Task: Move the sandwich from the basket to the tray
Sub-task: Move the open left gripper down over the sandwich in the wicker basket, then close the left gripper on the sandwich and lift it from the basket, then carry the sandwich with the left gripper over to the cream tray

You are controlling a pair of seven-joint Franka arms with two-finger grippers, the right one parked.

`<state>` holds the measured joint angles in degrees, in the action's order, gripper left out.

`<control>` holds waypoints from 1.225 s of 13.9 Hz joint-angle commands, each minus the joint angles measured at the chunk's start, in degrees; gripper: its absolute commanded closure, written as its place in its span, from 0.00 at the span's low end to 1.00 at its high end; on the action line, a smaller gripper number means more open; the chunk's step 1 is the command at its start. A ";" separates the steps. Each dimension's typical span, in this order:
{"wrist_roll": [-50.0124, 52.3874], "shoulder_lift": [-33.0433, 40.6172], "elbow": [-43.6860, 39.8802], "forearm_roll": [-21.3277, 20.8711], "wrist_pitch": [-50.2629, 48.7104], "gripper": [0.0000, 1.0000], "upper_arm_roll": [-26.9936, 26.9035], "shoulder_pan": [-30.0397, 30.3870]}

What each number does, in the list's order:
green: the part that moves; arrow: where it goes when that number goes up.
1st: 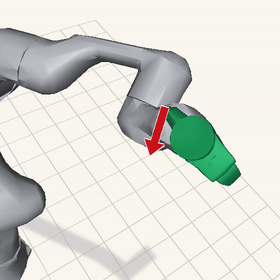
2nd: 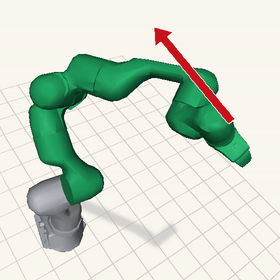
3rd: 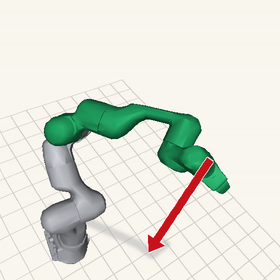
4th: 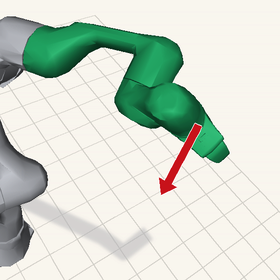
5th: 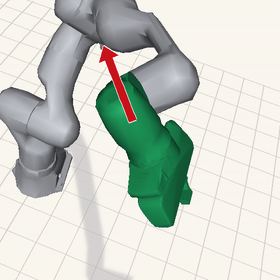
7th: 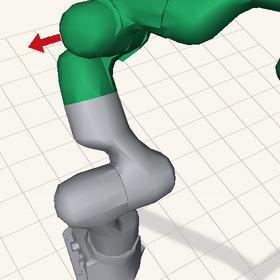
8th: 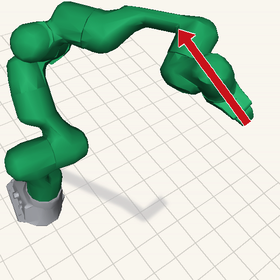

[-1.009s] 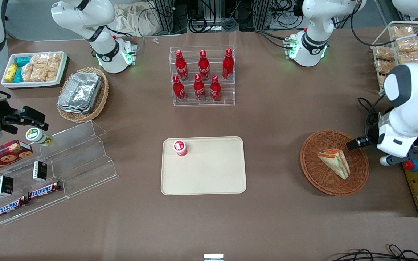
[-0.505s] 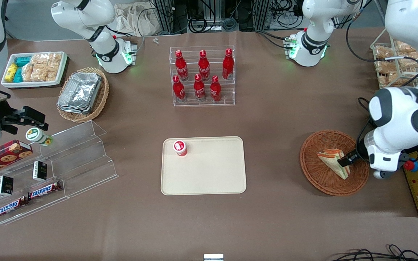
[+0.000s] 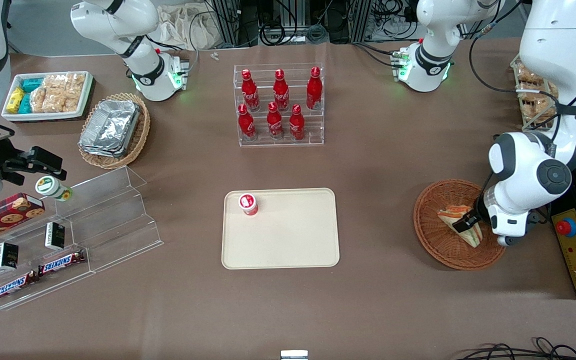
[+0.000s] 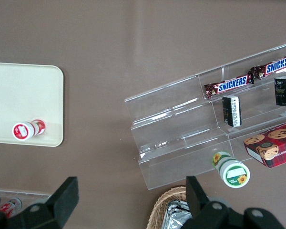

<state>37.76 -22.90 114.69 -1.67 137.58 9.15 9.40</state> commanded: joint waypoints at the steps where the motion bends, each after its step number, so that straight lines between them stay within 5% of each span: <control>1: 1.87 0.93 2.64 -1.30 2.43 0.21 0.17 0.10; 5: 4.15 2.77 1.69 -2.37 -0.63 0.97 0.25 0.27; 9: 6.17 6.99 -6.02 -2.28 -15.10 1.00 0.87 -0.52; 14: 5.57 8.05 -26.85 -1.58 -43.32 1.00 7.36 -0.43; 17: 5.39 8.23 -29.52 -1.49 -45.74 1.00 13.06 -0.43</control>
<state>42.84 -13.13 87.31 -2.66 93.45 18.88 9.02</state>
